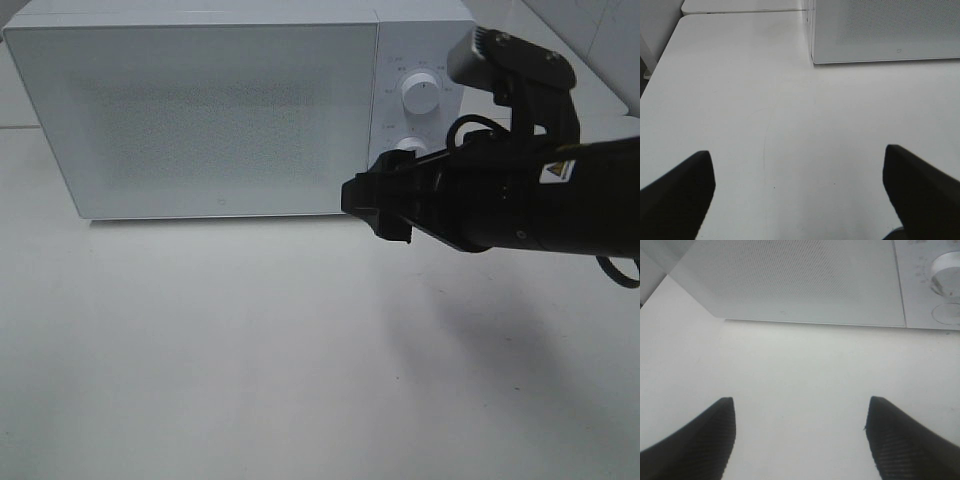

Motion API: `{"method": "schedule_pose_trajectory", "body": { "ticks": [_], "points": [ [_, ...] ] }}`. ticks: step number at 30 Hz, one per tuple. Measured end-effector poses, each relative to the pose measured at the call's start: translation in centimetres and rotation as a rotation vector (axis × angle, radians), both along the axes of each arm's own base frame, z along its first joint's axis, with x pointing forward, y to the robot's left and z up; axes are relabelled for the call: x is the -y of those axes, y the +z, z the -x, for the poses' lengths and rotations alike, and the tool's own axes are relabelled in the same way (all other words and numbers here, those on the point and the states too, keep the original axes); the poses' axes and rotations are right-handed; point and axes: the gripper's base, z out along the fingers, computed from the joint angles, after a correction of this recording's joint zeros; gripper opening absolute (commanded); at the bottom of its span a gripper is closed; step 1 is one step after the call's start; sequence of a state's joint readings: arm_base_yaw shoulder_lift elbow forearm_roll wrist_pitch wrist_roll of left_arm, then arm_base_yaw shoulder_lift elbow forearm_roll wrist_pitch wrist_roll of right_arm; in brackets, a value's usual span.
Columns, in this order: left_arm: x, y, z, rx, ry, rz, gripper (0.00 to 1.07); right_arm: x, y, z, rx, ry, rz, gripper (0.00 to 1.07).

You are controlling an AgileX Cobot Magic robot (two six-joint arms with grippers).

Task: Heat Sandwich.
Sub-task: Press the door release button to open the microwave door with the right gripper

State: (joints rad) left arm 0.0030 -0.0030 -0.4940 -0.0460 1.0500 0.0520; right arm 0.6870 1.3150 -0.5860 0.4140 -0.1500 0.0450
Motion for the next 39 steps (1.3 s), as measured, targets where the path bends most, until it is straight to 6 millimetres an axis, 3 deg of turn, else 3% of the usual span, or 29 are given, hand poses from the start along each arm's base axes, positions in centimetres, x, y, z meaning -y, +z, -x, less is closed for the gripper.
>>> {"method": "schedule_pose_trajectory", "body": {
  "ticks": [7,14,26,30,35,39],
  "points": [
    [0.0,0.0,0.0,0.0,0.0,0.0,0.84,-0.7,1.7,-0.4,-0.04,0.131,0.114,0.71],
    [0.0,0.0,0.0,0.0,0.0,0.0,0.84,1.5,3.2,-1.5,-0.207,0.158,0.296,0.66],
    [0.0,0.0,0.0,0.0,0.0,0.0,0.84,4.3,2.8,-1.1,-0.443,0.124,0.384,0.43],
    [0.0,0.0,0.0,0.0,0.0,0.0,0.84,4.6,3.0,-0.5,-0.48,0.134,0.403,0.42],
    [0.0,0.0,0.0,0.0,0.0,0.0,0.84,6.2,4.5,0.7,-0.488,0.115,0.411,0.42],
    [0.0,0.0,0.0,0.0,0.0,0.0,0.84,9.6,6.3,1.9,-0.498,0.021,0.412,0.45]
  ]
}}
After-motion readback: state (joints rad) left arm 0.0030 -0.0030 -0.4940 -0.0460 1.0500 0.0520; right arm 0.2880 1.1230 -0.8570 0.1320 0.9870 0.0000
